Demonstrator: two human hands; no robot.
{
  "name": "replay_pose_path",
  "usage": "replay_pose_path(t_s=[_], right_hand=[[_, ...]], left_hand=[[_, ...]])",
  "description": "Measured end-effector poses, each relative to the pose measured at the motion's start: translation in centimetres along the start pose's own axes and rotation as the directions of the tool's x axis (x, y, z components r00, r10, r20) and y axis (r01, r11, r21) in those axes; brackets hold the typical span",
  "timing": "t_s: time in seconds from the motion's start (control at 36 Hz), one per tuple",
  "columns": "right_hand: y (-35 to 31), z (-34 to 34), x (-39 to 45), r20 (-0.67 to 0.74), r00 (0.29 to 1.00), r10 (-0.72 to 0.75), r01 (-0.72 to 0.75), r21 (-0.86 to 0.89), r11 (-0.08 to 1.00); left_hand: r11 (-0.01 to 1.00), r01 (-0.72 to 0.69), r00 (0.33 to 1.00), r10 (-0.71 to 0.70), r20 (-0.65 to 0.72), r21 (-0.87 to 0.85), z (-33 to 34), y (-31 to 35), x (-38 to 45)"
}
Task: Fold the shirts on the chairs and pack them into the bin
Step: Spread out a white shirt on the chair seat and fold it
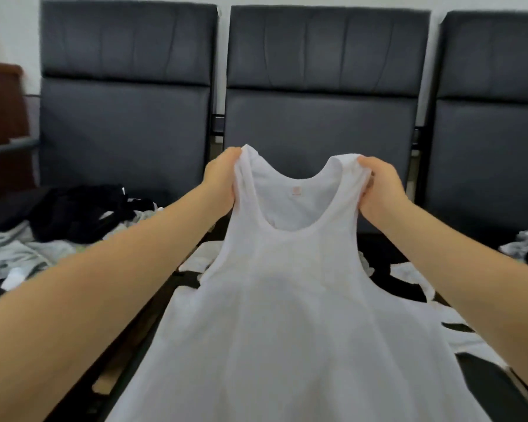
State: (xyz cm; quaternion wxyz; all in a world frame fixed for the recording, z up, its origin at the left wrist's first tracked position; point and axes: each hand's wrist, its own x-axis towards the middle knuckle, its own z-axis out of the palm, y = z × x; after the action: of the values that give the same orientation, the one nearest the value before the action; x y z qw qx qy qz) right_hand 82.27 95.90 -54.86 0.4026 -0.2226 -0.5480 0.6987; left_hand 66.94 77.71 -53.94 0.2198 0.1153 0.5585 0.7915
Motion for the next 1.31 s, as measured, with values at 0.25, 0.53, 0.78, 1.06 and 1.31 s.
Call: replay_pose_path(t_s=[0.25, 0.53, 0.78, 1.06, 1.31], right_hand=[[-0.7, -4.2, -11.8, 0.253, 0.966, 0.049, -0.022, -0.108, 0.994], [4.3, -8.8, -15.7, 0.33, 0.911, 0.246, 0.191, -0.869, 0.457], [6.2, -6.7, -10.9, 0.125, 0.956, 0.264, -0.029, -0.858, 0.513], [8.8, -6.9, -9.2, 0.093, 0.982, 0.167, -0.044, -0.742, 0.669], [10.0, -5.7, -2.3, 0.005, 1.0, 0.014, -0.005, -0.804, 0.595]], left_hand=[[0.971, -0.134, 0.957, 0.074, 0.28, 0.2, -4.5, -1.0, -10.3], [0.383, -0.268, 0.84, -0.356, 0.409, 0.884, -10.3, -7.0, -14.1], [0.291, -0.31, 0.95, 0.12, 0.287, 0.905, -7.9, -8.3, -8.6], [0.266, -0.351, 0.933, 0.186, 0.309, 0.898, -7.6, -10.7, -5.6], [0.339, -0.334, 0.912, 0.353, 0.21, 0.88, -5.9, -12.0, -1.3]])
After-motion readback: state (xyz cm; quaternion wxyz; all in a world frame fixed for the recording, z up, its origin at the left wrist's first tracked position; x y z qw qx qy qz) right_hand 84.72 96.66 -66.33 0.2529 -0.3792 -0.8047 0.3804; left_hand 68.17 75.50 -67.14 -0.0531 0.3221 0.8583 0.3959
